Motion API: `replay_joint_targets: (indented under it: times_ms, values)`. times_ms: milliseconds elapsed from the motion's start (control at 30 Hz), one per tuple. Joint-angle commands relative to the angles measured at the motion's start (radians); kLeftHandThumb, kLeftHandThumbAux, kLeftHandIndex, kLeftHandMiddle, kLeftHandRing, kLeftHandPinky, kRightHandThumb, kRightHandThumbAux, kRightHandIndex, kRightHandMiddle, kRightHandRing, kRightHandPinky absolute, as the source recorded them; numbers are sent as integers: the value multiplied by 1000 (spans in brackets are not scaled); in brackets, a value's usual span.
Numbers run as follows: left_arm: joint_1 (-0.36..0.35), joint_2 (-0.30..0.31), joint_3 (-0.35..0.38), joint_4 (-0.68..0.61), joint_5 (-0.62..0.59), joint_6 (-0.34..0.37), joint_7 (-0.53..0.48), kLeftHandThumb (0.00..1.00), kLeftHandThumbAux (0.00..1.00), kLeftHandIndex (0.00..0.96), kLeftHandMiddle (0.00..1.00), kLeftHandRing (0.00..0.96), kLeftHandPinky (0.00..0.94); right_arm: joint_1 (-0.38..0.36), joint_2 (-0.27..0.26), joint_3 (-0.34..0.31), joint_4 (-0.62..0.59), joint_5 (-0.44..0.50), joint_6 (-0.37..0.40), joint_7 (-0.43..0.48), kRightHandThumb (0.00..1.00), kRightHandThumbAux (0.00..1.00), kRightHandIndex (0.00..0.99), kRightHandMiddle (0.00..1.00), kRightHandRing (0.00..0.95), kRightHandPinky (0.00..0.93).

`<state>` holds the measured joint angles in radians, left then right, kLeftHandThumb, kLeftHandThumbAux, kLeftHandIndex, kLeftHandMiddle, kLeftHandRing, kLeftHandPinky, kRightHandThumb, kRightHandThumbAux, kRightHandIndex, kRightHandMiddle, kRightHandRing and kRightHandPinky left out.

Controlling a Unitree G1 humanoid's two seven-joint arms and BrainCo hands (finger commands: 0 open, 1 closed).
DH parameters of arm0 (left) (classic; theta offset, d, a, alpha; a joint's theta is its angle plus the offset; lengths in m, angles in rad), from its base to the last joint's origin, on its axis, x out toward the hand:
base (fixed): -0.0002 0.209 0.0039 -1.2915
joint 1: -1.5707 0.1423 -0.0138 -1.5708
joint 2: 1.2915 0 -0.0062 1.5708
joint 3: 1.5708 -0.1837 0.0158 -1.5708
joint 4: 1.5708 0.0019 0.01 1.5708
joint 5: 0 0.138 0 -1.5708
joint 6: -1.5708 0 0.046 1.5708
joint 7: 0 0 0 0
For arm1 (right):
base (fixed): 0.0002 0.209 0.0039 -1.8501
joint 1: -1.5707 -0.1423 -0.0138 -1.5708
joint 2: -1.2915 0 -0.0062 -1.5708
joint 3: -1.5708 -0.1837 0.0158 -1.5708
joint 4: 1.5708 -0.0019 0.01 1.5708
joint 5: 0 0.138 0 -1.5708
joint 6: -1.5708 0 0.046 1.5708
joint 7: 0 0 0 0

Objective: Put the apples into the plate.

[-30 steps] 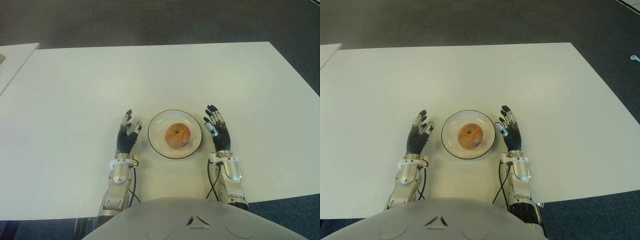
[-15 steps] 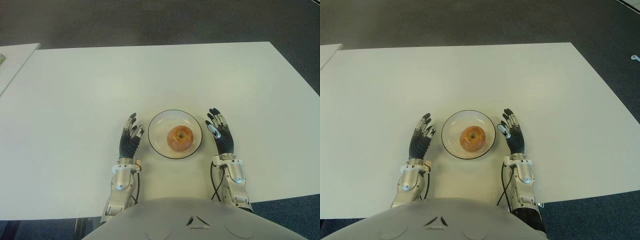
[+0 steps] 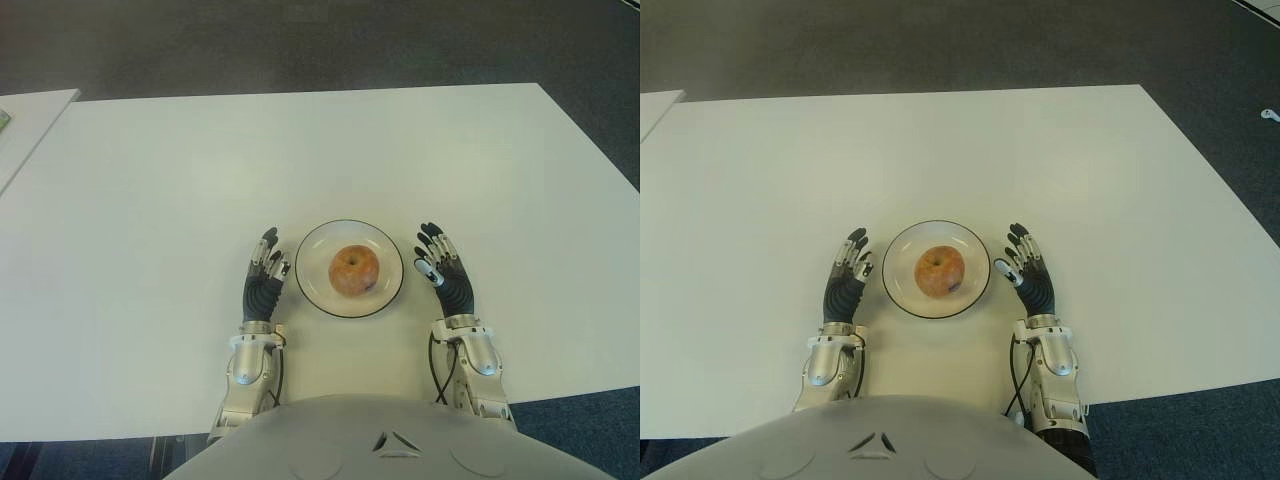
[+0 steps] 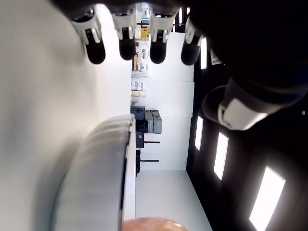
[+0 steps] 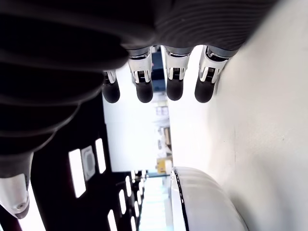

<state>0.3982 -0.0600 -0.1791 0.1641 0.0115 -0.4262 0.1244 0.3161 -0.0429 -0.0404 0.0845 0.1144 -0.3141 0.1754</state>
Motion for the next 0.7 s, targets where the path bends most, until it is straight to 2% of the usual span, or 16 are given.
replay_joint_targets:
  times_ms: [33, 367, 700]
  values:
    - [26, -78, -18, 52, -19, 103, 13, 32, 549, 71, 69, 58, 77, 15, -8, -5, 29, 11, 51, 7, 44, 555, 0, 0, 0, 0]
    - [21, -84, -23, 56, -12, 100, 35, 44, 566, 60, 52, 47, 60, -2, -21, 3, 30, -7, 74, 6, 52, 544, 0, 0, 0, 0]
    - [-7, -75, -28, 143, 2, -23, 26, 55, 547, 72, 74, 64, 63, -35, -31, -7, 73, 2, 76, 16, 55, 558, 0, 0, 0, 0]
